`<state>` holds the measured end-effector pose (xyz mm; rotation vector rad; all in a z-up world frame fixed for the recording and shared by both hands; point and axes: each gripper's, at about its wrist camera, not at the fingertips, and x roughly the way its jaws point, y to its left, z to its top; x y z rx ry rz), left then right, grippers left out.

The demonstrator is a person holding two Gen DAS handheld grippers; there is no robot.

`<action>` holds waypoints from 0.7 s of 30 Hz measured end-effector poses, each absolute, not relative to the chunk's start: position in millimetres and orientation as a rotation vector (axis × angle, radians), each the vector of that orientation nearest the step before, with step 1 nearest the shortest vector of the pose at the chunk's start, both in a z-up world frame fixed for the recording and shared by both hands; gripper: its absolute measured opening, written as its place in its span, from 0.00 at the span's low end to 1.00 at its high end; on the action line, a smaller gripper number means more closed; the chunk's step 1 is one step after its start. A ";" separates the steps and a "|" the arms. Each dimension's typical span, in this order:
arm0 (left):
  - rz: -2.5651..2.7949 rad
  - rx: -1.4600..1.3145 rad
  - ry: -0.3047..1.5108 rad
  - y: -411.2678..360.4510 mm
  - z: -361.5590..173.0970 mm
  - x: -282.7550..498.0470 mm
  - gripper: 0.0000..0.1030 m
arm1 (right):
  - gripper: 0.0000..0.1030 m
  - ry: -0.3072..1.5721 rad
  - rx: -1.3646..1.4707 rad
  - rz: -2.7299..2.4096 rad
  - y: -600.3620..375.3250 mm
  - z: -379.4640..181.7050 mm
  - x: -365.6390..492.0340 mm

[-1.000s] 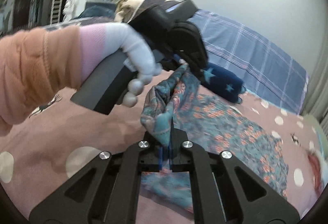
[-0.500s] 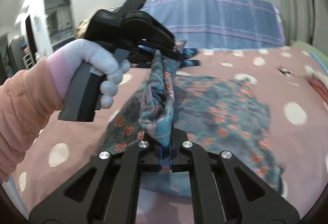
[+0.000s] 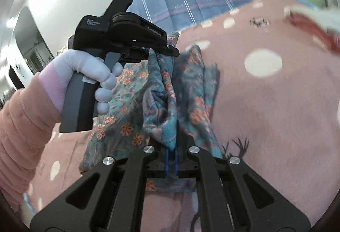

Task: Fold small clothes
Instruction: 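Fold the lifted shirt edge over with the right tool and release with the left tool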

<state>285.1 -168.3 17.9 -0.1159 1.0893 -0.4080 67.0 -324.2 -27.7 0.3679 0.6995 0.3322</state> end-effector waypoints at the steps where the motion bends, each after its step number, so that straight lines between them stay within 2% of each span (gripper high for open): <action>1: -0.406 -0.106 1.089 -171.1 15.2 286.2 0.12 | 0.04 0.704 0.373 0.333 -325.6 -28.9 65.9; 6: -0.456 -0.112 1.061 -180.7 26.0 284.4 0.18 | 0.04 0.707 0.390 0.349 -326.0 -29.3 61.7; 8: -0.499 -0.134 1.027 -175.4 44.9 274.8 0.25 | 0.04 0.710 0.396 0.352 -325.9 -29.7 61.1; 10: -0.514 -0.144 0.981 -168.5 64.5 259.6 0.40 | 0.04 0.718 0.413 0.357 -327.6 -30.0 61.2; 13: -0.534 -0.099 0.897 -150.0 94.0 214.9 0.55 | 0.04 0.729 0.455 0.371 -332.8 -30.6 60.7; 16: -0.574 -0.034 0.830 -125.2 102.2 145.7 0.56 | 0.08 0.747 0.492 0.379 -338.4 -32.6 60.7; 21: -0.552 0.054 0.875 -93.9 63.6 47.8 0.56 | 0.15 0.766 0.489 0.387 -344.7 -33.3 57.8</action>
